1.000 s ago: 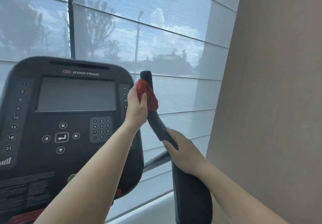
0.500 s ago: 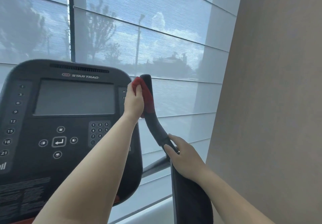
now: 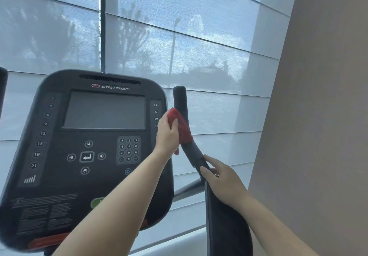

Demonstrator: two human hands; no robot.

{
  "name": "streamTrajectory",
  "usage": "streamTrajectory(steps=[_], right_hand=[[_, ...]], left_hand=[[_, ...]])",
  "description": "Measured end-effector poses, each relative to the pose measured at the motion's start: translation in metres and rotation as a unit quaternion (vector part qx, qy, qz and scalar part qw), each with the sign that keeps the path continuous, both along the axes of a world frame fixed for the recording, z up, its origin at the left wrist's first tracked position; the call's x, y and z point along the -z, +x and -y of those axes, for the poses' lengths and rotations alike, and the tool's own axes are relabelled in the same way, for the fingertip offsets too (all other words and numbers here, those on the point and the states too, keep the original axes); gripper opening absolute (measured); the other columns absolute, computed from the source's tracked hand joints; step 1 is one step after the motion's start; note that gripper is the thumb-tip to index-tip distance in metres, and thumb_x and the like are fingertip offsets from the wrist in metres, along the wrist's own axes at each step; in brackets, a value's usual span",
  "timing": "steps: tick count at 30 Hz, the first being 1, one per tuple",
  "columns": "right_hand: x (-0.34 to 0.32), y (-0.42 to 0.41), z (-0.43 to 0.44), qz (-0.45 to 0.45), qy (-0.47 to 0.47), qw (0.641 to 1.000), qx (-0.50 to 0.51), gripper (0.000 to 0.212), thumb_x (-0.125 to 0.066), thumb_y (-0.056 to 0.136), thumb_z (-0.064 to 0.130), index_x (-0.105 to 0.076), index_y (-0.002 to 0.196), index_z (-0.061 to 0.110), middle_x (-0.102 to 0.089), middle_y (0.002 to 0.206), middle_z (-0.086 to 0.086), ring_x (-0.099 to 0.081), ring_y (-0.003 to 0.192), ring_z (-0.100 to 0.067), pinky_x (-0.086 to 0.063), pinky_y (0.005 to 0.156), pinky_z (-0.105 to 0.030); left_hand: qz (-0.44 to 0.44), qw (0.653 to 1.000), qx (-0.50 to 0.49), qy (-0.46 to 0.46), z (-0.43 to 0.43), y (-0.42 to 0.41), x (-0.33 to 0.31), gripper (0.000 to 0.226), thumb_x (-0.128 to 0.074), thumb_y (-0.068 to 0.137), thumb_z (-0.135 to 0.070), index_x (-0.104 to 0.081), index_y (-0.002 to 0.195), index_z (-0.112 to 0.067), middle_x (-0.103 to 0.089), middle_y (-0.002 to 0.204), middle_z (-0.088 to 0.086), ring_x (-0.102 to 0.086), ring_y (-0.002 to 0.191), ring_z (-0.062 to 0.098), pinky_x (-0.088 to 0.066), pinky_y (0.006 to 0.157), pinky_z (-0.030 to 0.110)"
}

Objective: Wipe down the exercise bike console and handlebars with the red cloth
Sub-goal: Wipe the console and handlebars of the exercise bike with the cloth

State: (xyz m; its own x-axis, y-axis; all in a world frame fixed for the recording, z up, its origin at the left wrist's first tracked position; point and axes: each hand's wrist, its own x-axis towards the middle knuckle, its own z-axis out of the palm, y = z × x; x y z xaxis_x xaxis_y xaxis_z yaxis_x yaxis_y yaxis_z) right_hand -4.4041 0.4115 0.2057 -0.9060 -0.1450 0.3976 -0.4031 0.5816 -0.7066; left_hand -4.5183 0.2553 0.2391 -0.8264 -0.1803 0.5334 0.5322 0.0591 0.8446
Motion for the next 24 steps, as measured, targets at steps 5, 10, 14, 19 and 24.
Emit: streamTrajectory(steps=[5,10,14,19,24], right_hand=[[0.005,-0.003,-0.002,-0.037,0.004,0.999,0.009,0.021,-0.050,0.088,0.036,-0.036,0.103,0.041,-0.044,0.118,0.012,-0.038,0.105,0.005,-0.043,0.087,-0.021],[0.006,-0.008,-0.002,-0.033,-0.009,0.999,0.011,0.019,-0.049,0.087,0.036,-0.048,0.104,0.027,-0.059,0.108,-0.002,-0.046,0.101,-0.003,-0.045,0.077,-0.014],[0.006,-0.009,-0.002,-0.027,-0.023,0.999,0.007,0.019,-0.049,0.088,0.033,-0.054,0.103,0.023,-0.063,0.105,-0.001,-0.049,0.098,-0.004,-0.043,0.069,-0.008],[0.006,-0.007,-0.005,-0.013,-0.039,0.999,0.005,0.018,-0.049,0.088,0.032,-0.050,0.105,0.026,-0.060,0.109,-0.004,-0.049,0.100,-0.009,-0.046,0.086,-0.024],[0.007,-0.008,-0.005,-0.014,-0.034,0.999,-0.006,0.011,-0.048,0.089,0.033,-0.052,0.093,0.042,-0.061,0.107,0.007,-0.045,0.098,0.005,-0.039,0.064,-0.006]], left_hand=[[-0.008,1.000,0.004,0.021,-0.006,0.002,0.005,0.046,-0.038,0.098,-0.024,-0.031,0.143,-0.028,-0.028,0.127,-0.002,-0.055,0.103,0.005,-0.053,0.056,0.023],[-0.008,0.998,-0.006,-0.057,-0.004,0.006,0.022,0.049,-0.042,0.097,-0.015,-0.028,0.144,-0.016,-0.030,0.127,0.003,-0.049,0.074,-0.029,-0.046,0.044,0.007],[0.026,0.996,0.023,-0.084,0.001,0.021,0.033,0.033,-0.047,0.095,-0.013,-0.045,0.128,-0.015,-0.044,0.131,0.013,-0.056,0.116,0.027,-0.049,0.095,0.041],[0.074,0.996,0.044,0.005,0.002,0.020,0.020,0.034,-0.046,0.097,-0.015,-0.044,0.129,-0.025,-0.060,0.120,0.011,-0.067,0.098,0.030,-0.052,0.092,0.047],[0.113,0.986,0.073,0.103,-0.009,0.019,0.015,0.026,-0.040,0.100,-0.016,-0.042,0.126,-0.015,-0.064,0.103,0.014,-0.070,0.068,0.028,-0.059,0.070,0.041]])
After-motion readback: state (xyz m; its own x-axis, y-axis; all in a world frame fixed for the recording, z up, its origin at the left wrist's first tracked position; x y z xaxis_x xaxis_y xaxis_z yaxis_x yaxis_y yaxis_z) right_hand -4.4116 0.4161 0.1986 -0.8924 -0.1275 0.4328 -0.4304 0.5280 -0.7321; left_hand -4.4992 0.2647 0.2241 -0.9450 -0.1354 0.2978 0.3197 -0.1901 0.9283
